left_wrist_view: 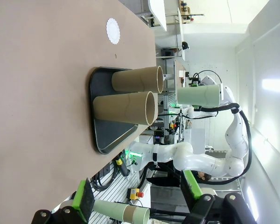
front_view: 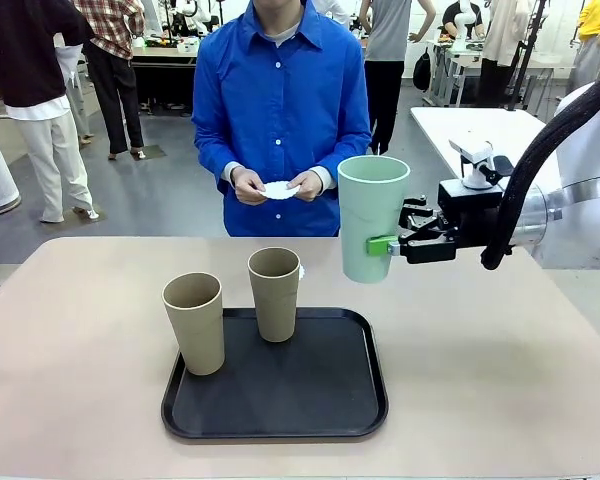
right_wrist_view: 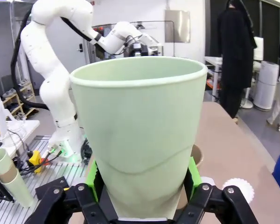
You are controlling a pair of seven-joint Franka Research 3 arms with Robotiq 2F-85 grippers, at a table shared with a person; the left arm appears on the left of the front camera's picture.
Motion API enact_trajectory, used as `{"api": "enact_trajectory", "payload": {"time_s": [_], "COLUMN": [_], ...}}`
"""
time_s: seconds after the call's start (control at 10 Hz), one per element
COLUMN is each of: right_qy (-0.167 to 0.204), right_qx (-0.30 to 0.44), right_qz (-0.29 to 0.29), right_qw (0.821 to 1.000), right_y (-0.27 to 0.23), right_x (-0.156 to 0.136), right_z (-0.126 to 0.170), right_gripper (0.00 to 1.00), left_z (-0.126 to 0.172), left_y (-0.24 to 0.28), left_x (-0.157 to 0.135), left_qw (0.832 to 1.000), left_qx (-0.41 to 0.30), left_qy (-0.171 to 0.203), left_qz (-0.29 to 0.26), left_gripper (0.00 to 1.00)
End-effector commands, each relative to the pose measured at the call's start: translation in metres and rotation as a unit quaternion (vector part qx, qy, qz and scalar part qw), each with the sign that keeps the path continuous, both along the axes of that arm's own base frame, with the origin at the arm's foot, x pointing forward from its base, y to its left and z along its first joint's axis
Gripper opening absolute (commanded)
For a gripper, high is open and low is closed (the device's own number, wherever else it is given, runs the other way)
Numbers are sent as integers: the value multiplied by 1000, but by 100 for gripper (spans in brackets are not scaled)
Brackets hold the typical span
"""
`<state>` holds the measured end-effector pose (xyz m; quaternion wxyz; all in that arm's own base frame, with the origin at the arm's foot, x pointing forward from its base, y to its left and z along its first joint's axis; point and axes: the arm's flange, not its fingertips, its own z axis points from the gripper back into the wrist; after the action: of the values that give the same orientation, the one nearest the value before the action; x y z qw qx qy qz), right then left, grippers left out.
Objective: Place coasters on the table and set cups on them.
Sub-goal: Pick up one Reusable plastic cup and place it on a coaster set by the human.
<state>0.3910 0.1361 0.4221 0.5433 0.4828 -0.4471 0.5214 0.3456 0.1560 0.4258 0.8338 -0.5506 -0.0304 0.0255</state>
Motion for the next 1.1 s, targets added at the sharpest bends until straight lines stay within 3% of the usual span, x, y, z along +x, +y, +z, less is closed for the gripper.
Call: {"api": "enact_trajectory", "payload": {"time_s": [0.0,0.3,0.6,1.0], "right_qy": [-8,-7,-5,4], "right_qx": [3,-13,-9,-14], "right_qz": [-22,4,37,38], "right_qw": [1000,1000,999,999], "right_y": [9,15,32,60], "right_x": [36,97,154,192], "right_z": [27,61,45,19], "right_gripper": [83,83,83,83], "left_z": [2,2,2,2], "left_y": [1,1,1,1], "left_x": [0,0,0,0], "left_qw": [1000,1000,1000,1000], "left_qx": [-2,-2,-2,-2], "left_qy": [-3,-3,-3,-3], "left_qz": [1,1,1,1], "left_gripper": [100,100,100,100]}}
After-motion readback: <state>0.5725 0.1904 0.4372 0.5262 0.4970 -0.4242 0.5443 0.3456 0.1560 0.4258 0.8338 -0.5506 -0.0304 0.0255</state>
